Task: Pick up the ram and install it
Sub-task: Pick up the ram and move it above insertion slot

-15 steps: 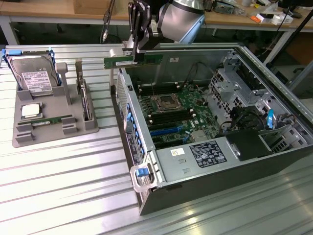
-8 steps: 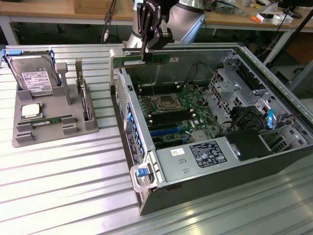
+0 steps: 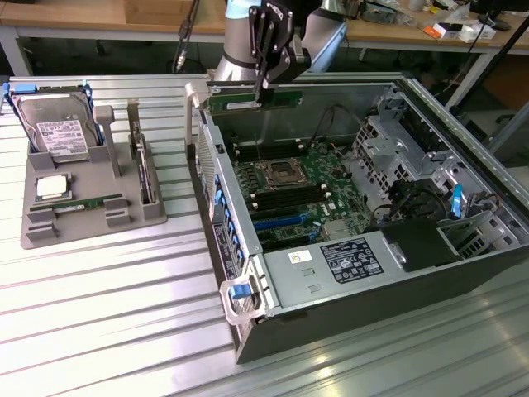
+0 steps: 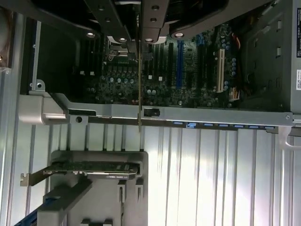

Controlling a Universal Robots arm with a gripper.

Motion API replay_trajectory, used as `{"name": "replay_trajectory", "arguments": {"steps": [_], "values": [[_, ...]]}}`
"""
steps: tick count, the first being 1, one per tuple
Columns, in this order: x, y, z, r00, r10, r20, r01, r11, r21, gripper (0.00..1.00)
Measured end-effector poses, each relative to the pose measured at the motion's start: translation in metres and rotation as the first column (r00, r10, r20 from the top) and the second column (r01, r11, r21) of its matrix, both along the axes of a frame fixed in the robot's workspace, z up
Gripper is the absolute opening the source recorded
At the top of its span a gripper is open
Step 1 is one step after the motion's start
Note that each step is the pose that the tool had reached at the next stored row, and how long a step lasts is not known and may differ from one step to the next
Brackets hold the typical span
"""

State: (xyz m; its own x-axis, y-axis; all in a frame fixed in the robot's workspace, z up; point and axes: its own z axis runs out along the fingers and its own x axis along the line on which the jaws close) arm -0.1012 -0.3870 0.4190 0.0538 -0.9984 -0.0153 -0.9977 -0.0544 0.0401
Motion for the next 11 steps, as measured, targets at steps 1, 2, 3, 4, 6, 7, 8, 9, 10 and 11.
{"name": "replay_trajectory", "arguments": {"steps": [1,2,3,4,6,7,8,9,10,11], "values": [[0.003,0.0000,0.0000,1.0000,0.000,0.0001,0.000,1.0000,0.0000,0.13],[0.006,0.0000,0.0000,1.0000,0.000,0.0000,0.000,1.0000,0.0000,0.13],[0.009,0.0000,0.0000,1.0000,0.000,0.0001,0.000,1.0000,0.0000,0.13],[0.013,0.0000,0.0000,1.0000,0.000,0.0000,0.000,1.0000,0.0000,0.13],[0.018,0.0000,0.0000,1.0000,0.000,0.0001,0.000,1.0000,0.0000,0.13],[0.021,0.0000,0.0000,1.0000,0.000,0.0000,0.000,1.0000,0.0001,0.13],[0.023,0.0000,0.0000,1.0000,0.000,0.0000,0.000,1.0000,0.0000,0.13],[0.026,0.0000,0.0000,1.0000,0.000,0.0001,0.000,1.0000,0.0001,0.13],[0.029,0.0000,0.0000,1.0000,0.000,0.0001,0.000,1.0000,0.0001,0.13],[0.032,0.0000,0.0000,1.0000,0.000,0.0000,0.000,1.0000,0.0000,0.13]]}}
